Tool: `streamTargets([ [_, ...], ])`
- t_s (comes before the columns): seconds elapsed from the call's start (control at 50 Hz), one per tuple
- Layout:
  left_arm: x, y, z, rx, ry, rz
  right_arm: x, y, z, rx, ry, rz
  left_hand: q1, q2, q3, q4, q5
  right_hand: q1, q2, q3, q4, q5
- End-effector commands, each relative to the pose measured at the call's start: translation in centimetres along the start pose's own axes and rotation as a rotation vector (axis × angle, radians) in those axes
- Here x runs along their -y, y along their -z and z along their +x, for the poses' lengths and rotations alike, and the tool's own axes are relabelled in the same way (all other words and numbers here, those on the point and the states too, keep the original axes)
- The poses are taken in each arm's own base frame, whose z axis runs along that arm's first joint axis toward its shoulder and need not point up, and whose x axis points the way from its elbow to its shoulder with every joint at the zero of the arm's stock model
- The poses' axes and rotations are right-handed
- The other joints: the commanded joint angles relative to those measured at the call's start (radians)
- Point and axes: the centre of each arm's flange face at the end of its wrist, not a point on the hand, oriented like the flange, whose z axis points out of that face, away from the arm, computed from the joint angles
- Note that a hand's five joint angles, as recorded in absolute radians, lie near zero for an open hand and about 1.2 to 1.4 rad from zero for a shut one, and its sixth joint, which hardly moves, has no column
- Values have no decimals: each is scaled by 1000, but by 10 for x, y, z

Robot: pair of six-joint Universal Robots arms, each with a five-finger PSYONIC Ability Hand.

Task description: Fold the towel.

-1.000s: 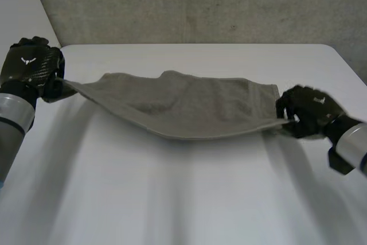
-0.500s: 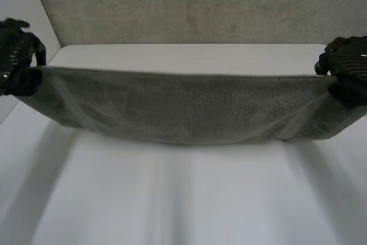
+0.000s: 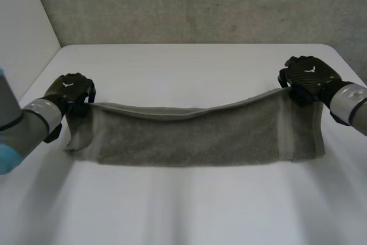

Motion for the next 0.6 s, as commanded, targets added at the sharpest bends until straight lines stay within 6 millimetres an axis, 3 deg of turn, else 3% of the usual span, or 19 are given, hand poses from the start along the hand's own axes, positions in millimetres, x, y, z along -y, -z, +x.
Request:
streamTargets([
  [0.02, -10, -22, 2, 40, -14, -25, -25, -29, -5, -16, 11, -13, 128, 51, -48, -54, 79, 74, 77, -47, -76, 61],
  [0.28, -14, -44, 0, 54, -24, -5, -56, -61, -8, -16, 16, -29, 128, 51, -48, -54, 79, 74, 77, -47, -76, 61],
  [0.48, -18, -48, 6, 43, -40, -11, -64, -70, -14, -11, 22, -20, 128, 51, -48, -54, 79, 74, 77, -47, -76, 61],
  [0.5, -18, -48, 8, 41, -49, -13, -63, -70, -15, -10, 23, -19, -346, -422, -48, -54, -394, -343, -341, -47, -76, -356],
  [0.52, -18, -48, 8, 41, -49, -13, -63, -70, -15, -10, 23, -19, -350, -427, -48, -54, -399, -347, -345, -47, -76, -360],
  [0.54, -18, -48, 8, 48, -59, -13, -63, -70, -15, -11, 23, -20, -725, -802, -48, -54, -774, -745, -743, -47, -76, -759],
  [0.56, -16, -48, 7, 56, -66, -11, -63, -70, -15, -11, 23, -20, -1002, -1079, -48, -54, -1051, -749, -747, -47, -76, -763],
  [0.58, -16, -48, 7, 56, -66, -11, -62, -69, -14, -17, 23, -22, -1005, -1082, -48, -54, -1053, -1147, -1145, -47, -76, -1160],
  [0.6, -15, -47, 7, 61, -73, -10, -60, -68, -12, -30, 27, -21, -1081, -1157, -48, -54, -1129, -1147, -1145, -47, -76, -1160],
])
